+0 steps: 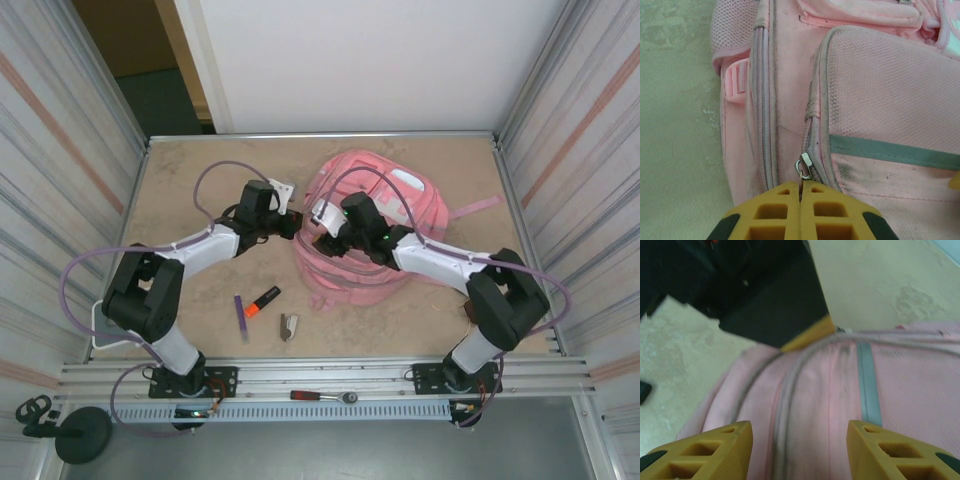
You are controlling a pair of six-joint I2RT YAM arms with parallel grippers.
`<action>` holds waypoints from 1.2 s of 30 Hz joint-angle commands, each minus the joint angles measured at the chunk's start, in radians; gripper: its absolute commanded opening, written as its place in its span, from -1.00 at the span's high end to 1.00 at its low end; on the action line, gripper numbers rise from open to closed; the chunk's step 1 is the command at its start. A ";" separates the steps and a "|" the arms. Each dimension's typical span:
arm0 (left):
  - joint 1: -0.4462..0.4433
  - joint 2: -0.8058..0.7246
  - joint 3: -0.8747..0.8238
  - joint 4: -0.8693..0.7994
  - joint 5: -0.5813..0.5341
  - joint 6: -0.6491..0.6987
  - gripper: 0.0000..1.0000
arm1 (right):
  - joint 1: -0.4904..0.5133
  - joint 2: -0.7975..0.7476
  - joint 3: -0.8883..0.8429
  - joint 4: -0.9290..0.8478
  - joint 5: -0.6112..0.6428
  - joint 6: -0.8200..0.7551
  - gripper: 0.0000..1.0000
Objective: Pack books, pencil case, and school supplies into a backpack
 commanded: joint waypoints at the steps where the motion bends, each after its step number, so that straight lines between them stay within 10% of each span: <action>1: 0.010 -0.041 -0.023 -0.005 -0.031 -0.009 1.00 | 0.016 0.067 0.065 -0.005 0.032 -0.040 -0.01; 12: 0.060 -0.058 -0.040 -0.006 -0.056 -0.015 1.00 | 0.010 0.056 0.020 0.020 0.017 -0.070 0.97; 30: 0.110 0.101 0.093 -0.030 0.035 0.020 1.00 | -0.063 -0.020 -0.042 -0.041 -0.319 -0.086 1.00; 36: 0.113 0.071 0.095 -0.071 0.013 0.034 0.51 | -0.095 -0.035 -0.031 -0.042 -0.284 -0.054 1.00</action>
